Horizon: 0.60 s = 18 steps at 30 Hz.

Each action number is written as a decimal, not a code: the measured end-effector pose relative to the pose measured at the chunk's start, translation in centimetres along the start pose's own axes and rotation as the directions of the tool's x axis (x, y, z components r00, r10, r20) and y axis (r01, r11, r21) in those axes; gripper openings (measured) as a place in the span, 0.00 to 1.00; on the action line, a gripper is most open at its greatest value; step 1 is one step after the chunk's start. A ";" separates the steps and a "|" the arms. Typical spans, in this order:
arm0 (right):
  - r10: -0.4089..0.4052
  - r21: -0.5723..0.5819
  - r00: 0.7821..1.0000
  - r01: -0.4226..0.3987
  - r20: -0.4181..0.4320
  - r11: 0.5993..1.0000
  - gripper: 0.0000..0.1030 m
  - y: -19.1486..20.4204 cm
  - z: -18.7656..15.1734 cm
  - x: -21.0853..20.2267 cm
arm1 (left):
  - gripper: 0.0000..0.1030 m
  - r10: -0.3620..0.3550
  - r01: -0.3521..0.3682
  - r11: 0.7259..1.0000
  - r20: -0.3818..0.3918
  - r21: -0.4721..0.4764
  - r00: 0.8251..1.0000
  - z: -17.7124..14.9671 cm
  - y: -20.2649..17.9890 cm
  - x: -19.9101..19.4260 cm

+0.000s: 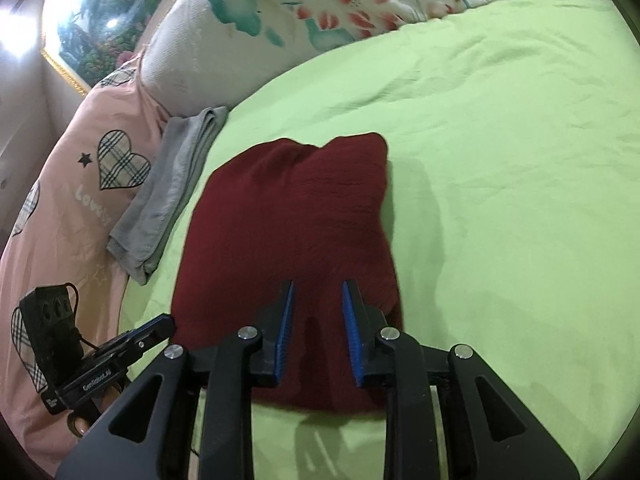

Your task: Fold large clothes

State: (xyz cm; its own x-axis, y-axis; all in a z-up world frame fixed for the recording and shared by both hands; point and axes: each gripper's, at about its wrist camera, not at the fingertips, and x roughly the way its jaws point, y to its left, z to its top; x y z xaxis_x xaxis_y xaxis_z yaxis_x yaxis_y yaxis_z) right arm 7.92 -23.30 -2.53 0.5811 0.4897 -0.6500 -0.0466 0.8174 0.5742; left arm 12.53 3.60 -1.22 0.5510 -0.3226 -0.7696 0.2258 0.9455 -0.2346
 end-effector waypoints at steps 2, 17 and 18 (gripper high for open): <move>0.008 -0.011 1.000 -0.008 -0.002 1.000 0.26 0.5 -0.5 -0.3 | 0.25 0.032 -0.032 0.999 0.011 -0.014 0.999 -0.4 -0.1 -0.8; -0.021 0.042 0.999 0.019 0.039 0.999 0.50 -1.4 1.5 0.1 | 0.52 0.101 -0.099 0.993 0.027 -0.063 0.995 1.1 0.7 -1.0; -0.024 0.048 0.999 0.022 0.037 0.999 0.50 -1.7 2.0 0.4 | 0.52 0.104 -0.102 0.992 0.025 -0.075 0.994 1.5 0.9 -0.6</move>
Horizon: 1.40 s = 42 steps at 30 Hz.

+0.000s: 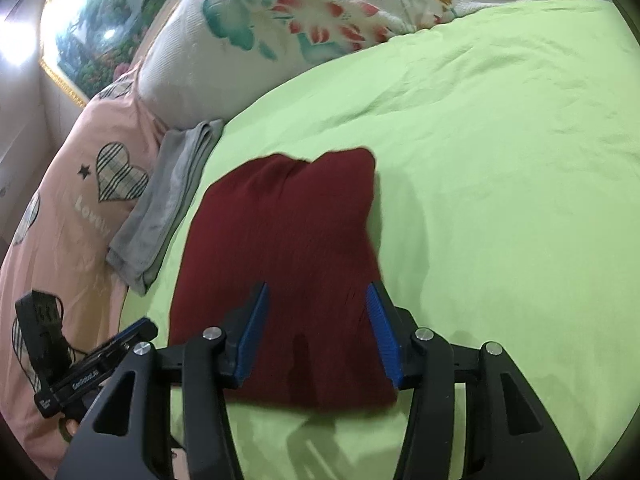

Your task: Fold large clothes

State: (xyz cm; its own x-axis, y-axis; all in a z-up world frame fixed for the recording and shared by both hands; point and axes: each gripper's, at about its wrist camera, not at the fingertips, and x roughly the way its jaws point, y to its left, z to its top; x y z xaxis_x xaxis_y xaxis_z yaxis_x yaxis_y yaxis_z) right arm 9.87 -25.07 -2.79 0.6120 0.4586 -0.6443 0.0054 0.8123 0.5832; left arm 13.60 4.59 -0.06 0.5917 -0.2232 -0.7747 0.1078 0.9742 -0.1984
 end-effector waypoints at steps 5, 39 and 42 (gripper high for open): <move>-0.046 0.026 0.999 0.046 -0.027 0.999 0.50 -1.4 2.9 3.7 | 0.52 0.021 -0.022 0.999 -0.028 -0.040 0.999 2.2 0.5 2.9; -0.122 -0.131 0.988 0.109 -0.098 0.985 0.19 1.7 -2.3 4.3 | 0.63 0.078 -0.080 0.996 -0.045 -0.030 0.996 1.4 0.0 5.0; -0.094 -0.120 0.993 0.085 -0.069 0.989 0.19 2.3 -2.1 2.8 | 0.63 0.116 -0.116 0.993 -0.022 0.003 0.993 1.0 -0.4 3.4</move>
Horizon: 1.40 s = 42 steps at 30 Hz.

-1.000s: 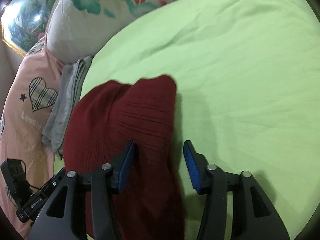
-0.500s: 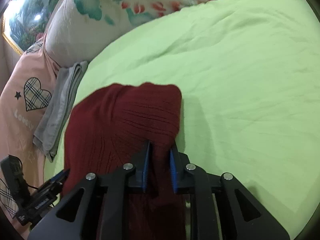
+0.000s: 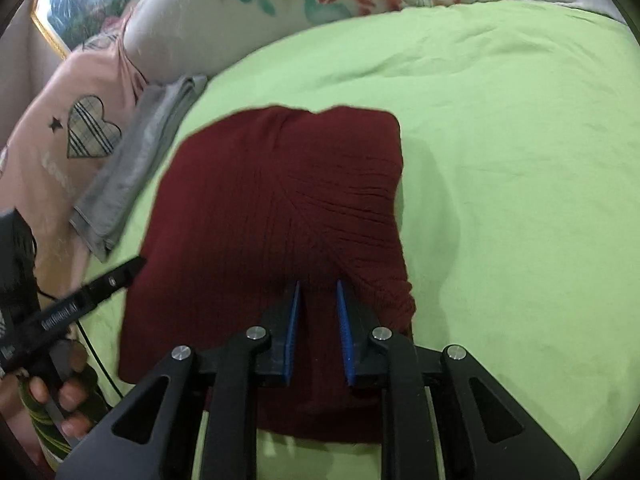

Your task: Fold large clothes

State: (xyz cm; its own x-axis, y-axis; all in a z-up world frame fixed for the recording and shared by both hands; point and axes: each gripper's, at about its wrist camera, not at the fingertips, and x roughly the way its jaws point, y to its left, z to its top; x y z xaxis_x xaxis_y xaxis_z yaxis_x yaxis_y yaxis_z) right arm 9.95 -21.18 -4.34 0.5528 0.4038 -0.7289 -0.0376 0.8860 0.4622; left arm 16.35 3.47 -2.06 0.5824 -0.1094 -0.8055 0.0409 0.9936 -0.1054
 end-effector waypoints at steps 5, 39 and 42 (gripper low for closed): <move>0.045 -0.034 0.998 -0.044 0.036 0.998 0.24 1.4 -0.5 -2.5 | 0.66 0.042 -0.042 0.999 0.013 0.023 0.999 -1.3 0.1 -2.3; -0.012 -0.142 1.000 0.009 -0.022 0.990 0.73 2.3 -11.1 -6.5 | 0.83 0.187 -0.177 0.973 -0.061 0.147 0.980 -13.6 0.8 -5.9; -0.014 -0.141 1.000 0.011 -0.025 0.990 0.73 2.2 -11.2 -6.5 | 0.83 0.179 -0.168 0.975 -0.066 0.146 0.982 -13.7 0.7 -5.9</move>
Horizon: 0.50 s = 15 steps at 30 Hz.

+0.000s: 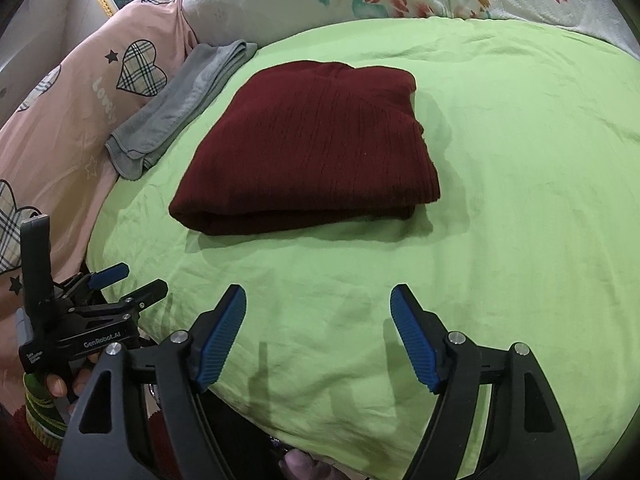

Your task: Fold large clothes

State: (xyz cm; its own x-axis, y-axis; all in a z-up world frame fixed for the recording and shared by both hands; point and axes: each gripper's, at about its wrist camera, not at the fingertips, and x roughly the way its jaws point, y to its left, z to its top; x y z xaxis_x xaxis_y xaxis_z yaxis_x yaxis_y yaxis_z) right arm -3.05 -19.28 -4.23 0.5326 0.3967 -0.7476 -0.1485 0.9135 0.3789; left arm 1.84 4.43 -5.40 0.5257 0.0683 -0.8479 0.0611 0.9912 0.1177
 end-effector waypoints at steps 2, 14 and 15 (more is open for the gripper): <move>0.006 0.005 1.000 -0.006 0.010 1.000 0.73 -0.3 0.3 0.0 | 0.83 -0.016 0.016 1.000 0.005 -0.006 1.000 0.3 0.1 -0.1; -0.011 0.147 0.997 0.000 0.072 0.989 0.73 -5.0 5.3 2.4 | 0.83 -0.049 0.045 0.998 0.074 0.047 0.996 4.4 -1.9 1.4; 0.001 0.160 0.997 -0.013 0.073 0.987 0.65 -5.3 5.6 2.8 | 0.83 -0.043 0.040 0.998 0.083 0.043 0.996 4.7 -2.0 1.8</move>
State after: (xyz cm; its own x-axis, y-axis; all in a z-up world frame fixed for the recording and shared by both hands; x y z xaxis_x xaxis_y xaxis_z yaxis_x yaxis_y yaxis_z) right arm 3.92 -23.52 -5.31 0.5916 0.3901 -0.7056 -0.0201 0.8820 0.4707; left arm 6.64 2.05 -4.70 0.5912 0.0157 -0.8064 0.1181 0.9874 0.1058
